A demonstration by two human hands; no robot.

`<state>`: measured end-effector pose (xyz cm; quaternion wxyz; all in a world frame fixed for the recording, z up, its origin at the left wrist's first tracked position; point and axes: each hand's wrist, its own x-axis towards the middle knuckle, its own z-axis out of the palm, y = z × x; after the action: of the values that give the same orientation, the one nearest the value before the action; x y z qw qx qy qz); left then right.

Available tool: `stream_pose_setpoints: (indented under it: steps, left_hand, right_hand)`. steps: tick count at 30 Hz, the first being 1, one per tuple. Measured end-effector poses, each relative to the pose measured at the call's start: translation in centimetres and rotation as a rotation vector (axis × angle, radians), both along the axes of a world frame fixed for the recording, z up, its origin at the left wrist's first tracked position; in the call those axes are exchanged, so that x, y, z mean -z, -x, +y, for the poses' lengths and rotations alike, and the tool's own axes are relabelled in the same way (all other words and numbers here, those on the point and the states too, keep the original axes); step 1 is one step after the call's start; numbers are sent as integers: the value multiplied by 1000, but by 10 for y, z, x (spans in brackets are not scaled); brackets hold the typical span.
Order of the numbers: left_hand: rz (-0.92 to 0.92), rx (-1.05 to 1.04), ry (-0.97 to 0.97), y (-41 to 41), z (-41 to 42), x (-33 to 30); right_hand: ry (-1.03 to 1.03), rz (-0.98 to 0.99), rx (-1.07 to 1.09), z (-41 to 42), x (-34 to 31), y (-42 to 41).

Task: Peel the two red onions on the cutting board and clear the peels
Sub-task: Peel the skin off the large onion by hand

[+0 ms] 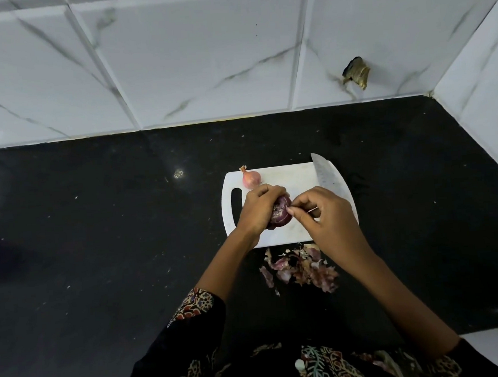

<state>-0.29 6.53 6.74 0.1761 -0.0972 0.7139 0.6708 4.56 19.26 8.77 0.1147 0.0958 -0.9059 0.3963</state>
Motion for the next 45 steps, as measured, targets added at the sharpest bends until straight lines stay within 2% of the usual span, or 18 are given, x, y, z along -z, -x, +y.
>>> stream_pose_setpoints:
  steps: [3,7,13,16,25,31,34,36,39,42,44,45]
  left_hand:
    - [10,7,-11,0,0,-1]
    - [-4,-14,1,0,0,-1]
    - [14,0,-11,-1,0,-3]
    - [35,8,-3,1,-1,-3]
    - [42,168,-58,-4,0,0]
    - [4,66,-180,-2,-5,1]
    - [7,41,-184,0,-8,2]
    - [-7,34,-176,1,-8,1]
    - [-13,32,-202,2,-8,0]
    - [-21,39,-256,1,-9,0]
    - [-25,51,-274,1,-9,-1]
    - [-26,59,-281,1,-9,-1]
  right_hand:
    - [18,-33,29,2,0,2]
    - [193,-164,26,2,-8,-1]
    - [187,-202,-15,-3,-10,-3]
    - [185,-183,12,-3,-9,1]
    - [134,-31,290,17,9,31]
    - [109,-188,208,21,13,17]
    - [-84,-427,60,26,15,6]
    - [-214,-507,8,26,19,-2]
    - [-208,-522,-10,26,22,-8]
    - [-299,-698,-191,27,22,-13]
    - [-367,-702,-216,26,22,-16]
    - [-357,-634,-169,25,21,-17]
